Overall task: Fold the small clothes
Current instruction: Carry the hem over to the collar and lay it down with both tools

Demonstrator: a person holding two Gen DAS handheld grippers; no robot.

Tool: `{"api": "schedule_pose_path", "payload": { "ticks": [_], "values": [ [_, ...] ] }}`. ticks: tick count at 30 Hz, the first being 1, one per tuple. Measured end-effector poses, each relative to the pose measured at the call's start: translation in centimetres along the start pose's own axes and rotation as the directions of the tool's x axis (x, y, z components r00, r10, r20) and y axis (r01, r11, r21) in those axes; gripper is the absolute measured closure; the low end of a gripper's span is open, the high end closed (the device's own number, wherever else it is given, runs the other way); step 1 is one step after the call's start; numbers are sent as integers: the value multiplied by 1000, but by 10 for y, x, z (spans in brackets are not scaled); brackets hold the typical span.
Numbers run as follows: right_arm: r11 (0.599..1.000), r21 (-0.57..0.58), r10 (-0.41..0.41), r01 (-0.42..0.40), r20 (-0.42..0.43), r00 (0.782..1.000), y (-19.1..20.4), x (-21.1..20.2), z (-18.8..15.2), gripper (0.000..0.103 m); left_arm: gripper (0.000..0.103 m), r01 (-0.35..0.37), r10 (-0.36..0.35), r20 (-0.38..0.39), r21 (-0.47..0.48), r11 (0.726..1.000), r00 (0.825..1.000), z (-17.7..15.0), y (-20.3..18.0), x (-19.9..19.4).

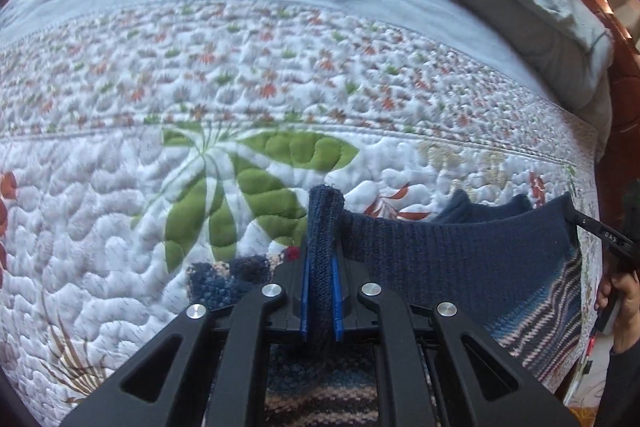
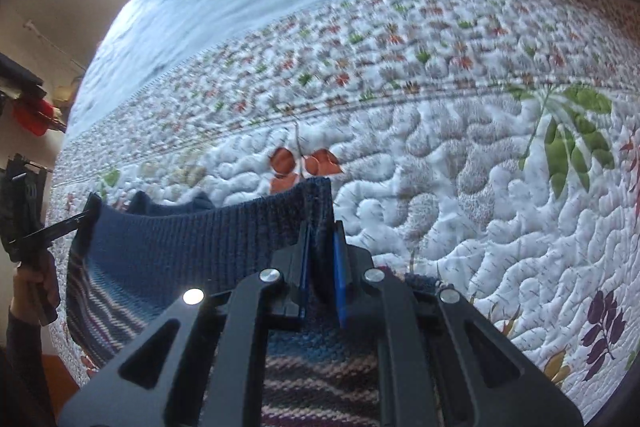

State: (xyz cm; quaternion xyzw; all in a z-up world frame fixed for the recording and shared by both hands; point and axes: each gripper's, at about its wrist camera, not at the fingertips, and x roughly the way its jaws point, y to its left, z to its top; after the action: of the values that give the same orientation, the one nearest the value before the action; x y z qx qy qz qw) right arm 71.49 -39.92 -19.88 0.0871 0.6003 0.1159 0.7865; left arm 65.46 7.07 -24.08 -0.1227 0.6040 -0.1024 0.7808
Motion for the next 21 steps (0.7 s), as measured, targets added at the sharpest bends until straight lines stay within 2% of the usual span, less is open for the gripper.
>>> {"api": "schedule_pose_path", "payload": {
  "ticks": [9, 21],
  "values": [
    [1000, 13, 7, -7, 53, 999, -2, -6, 5, 94, 95, 17, -18, 72, 13, 1000, 997, 16, -5, -28],
    [999, 44, -6, 2, 75, 997, -13, 7, 7, 94, 95, 28, -29, 84, 17, 999, 996, 22, -1, -11]
  ]
}}
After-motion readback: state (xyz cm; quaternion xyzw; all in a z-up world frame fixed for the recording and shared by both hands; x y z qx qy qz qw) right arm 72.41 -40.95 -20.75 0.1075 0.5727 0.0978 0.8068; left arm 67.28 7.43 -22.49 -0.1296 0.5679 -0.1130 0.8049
